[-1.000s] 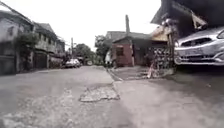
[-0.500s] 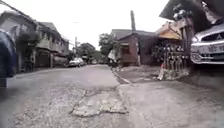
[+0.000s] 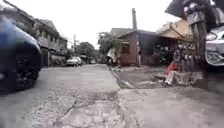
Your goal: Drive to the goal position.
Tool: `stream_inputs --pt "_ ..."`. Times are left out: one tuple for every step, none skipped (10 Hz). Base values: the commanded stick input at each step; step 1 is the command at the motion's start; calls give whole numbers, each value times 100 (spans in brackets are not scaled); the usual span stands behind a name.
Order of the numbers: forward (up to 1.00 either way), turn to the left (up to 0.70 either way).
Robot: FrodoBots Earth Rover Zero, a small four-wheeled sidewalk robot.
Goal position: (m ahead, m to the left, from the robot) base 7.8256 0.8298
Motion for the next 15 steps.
stream_inputs --pt "100 0" --pt "100 7" --pt "100 21" --pt "100 0" --pt "100 0" --pt "100 0" --pt "100 0" --pt "100 0" --pt "100 0" --pt "100 0" --pt "100 0" --pt "100 15" --pt "100 10" --pt "100 0" --pt "100 0"
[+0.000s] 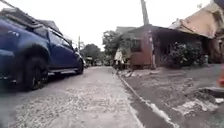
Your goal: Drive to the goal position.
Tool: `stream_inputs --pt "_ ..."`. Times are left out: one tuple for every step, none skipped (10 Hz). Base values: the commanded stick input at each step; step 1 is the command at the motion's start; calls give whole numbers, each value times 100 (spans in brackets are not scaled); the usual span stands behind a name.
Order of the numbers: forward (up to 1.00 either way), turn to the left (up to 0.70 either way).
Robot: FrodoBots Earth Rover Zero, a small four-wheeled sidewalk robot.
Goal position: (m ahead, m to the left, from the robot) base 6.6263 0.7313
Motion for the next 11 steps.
stream_inputs --pt "100 0" --pt "100 0" --pt "100 0" --pt "100 0" --pt "100 0" --pt "100 27" --pt "100 27" --pt "100 27" --pt "100 27" --pt "100 27" --pt "100 27"
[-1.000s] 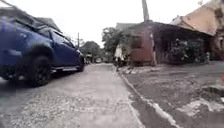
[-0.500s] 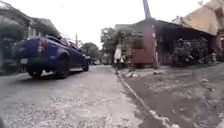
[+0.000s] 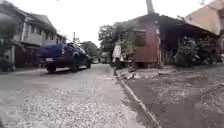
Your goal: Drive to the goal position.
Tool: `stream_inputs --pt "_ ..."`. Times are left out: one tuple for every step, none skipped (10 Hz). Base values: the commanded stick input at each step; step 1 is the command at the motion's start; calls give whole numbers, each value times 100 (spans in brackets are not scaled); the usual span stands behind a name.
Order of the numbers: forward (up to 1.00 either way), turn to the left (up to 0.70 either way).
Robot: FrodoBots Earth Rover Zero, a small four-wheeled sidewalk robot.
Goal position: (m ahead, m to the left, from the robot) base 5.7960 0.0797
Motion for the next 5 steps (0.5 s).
stream_inputs --pt "100 25" --pt "100 0" --pt "100 0" --pt "100 0" --pt "100 0"
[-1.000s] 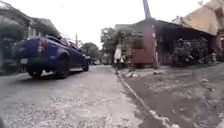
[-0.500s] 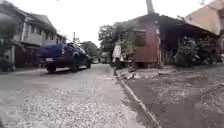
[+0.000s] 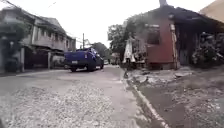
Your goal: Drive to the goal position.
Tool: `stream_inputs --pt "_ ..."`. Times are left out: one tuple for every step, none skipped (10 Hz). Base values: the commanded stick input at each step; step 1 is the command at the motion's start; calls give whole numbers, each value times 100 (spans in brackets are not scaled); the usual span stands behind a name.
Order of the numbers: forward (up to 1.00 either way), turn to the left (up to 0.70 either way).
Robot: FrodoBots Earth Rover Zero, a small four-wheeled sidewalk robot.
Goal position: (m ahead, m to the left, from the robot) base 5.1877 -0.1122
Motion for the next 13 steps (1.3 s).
stream_inputs --pt "100 0" --pt "100 0" --pt "100 0" --pt "100 0" --pt "100 0" --pt "100 0" --pt "100 0" --pt "100 0" --pt "100 0" --pt "100 0" --pt "100 0" --pt "100 0" --pt "100 0"
